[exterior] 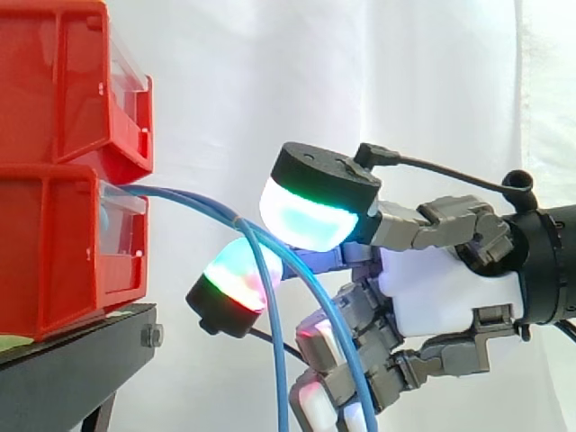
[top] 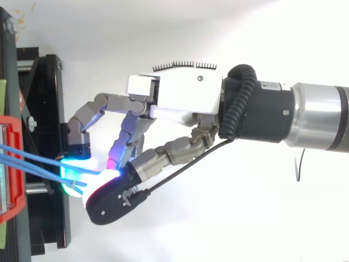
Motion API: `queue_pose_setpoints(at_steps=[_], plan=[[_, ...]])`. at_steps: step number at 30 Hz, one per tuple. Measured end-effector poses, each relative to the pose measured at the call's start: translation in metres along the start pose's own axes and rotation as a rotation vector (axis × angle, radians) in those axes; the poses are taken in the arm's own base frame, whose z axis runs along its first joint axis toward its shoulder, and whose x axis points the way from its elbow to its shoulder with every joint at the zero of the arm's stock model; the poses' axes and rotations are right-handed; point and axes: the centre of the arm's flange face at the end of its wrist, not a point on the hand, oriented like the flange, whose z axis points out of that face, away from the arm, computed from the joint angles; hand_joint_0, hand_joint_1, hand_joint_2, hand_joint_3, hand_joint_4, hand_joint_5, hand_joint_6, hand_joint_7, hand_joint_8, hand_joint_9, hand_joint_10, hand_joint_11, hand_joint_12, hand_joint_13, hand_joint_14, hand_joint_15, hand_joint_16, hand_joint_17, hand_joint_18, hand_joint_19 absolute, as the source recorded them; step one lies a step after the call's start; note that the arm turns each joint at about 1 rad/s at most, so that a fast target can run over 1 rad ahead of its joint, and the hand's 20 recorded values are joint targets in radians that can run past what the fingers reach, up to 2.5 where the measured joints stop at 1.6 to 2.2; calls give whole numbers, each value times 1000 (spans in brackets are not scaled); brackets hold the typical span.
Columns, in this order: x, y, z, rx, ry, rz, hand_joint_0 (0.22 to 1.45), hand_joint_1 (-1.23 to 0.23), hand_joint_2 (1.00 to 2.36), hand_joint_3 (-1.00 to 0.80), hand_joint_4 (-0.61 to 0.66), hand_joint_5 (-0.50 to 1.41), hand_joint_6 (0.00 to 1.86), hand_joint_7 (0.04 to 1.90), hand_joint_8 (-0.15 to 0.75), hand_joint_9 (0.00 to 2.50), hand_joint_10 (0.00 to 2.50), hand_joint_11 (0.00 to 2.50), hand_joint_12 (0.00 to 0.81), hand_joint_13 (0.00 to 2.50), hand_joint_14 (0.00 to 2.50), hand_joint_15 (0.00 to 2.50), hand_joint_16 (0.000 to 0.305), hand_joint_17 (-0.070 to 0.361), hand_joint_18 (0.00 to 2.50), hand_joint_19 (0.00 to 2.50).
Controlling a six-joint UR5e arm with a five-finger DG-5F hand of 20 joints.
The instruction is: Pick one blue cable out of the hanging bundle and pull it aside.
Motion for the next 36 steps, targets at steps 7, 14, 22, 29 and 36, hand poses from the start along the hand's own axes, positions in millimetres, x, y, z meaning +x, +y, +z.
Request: queue_pose_setpoints(at_steps=[7,14,22,29,36], plan=[[5,2,8,-83,-41,76,445,-618,1000,-500,24,-170,891,847,331,1209,17,725,421,1033,20,628,59,132,978,739],[20,-9,9,-150,-92,149,451,-615,1000,-500,71,-165,803,782,334,1178,20,730,425,1024,20,627,59,132,963,744],[42,-31,3,-194,-100,263,511,-679,1000,-500,65,-147,686,939,315,1148,18,722,401,995,23,639,54,121,919,765],[52,-40,-2,-183,-91,294,603,-764,1005,-440,23,-167,726,917,295,1095,22,738,375,971,22,633,50,111,885,758],[54,-41,-3,-182,-88,296,706,-829,1016,-312,-56,-200,847,707,278,1010,20,742,364,940,23,606,47,107,881,715]])
